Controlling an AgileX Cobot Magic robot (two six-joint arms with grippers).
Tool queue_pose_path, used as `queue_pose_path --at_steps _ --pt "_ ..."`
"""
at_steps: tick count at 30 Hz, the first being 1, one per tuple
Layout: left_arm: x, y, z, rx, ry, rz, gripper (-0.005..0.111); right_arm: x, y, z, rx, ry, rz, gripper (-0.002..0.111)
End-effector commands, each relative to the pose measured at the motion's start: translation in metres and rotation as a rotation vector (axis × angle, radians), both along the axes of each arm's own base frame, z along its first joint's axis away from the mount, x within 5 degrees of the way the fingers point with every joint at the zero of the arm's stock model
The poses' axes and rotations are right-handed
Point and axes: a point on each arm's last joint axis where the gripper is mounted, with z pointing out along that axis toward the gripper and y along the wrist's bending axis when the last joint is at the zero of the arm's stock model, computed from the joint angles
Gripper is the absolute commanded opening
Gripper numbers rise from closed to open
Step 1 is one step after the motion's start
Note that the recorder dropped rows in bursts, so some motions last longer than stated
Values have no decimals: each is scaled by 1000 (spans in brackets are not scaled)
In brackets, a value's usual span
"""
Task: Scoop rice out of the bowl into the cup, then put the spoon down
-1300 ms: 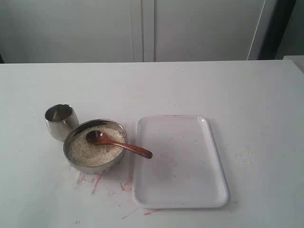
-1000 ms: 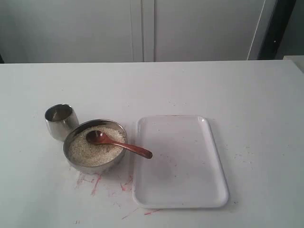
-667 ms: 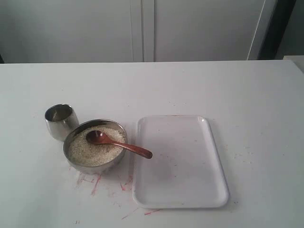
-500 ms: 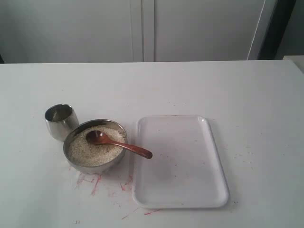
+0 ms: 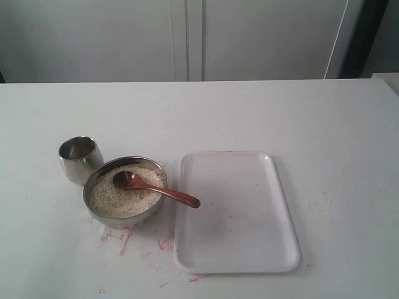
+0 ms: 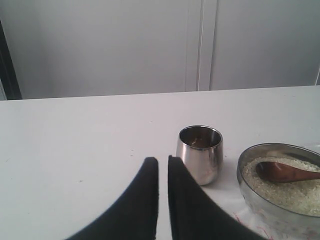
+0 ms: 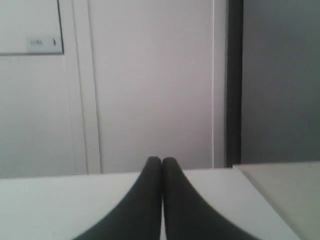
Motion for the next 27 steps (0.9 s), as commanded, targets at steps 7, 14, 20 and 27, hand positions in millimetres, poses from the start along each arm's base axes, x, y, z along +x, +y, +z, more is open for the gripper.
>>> queue_pose_path --at_steps 7,14,20,27 --pt "-1 0 2 -5 -12 -1 14 -12 13 31 179 -396 222 0" --pt "-1 0 2 -5 -12 -1 14 -15 14 40 324 -429 292 0" --pt "-1 0 2 -5 -12 -1 14 -19 10 71 356 -389 230 0" --pt "-1 0 2 -5 -12 -1 14 5 7 108 377 -324 253 0"
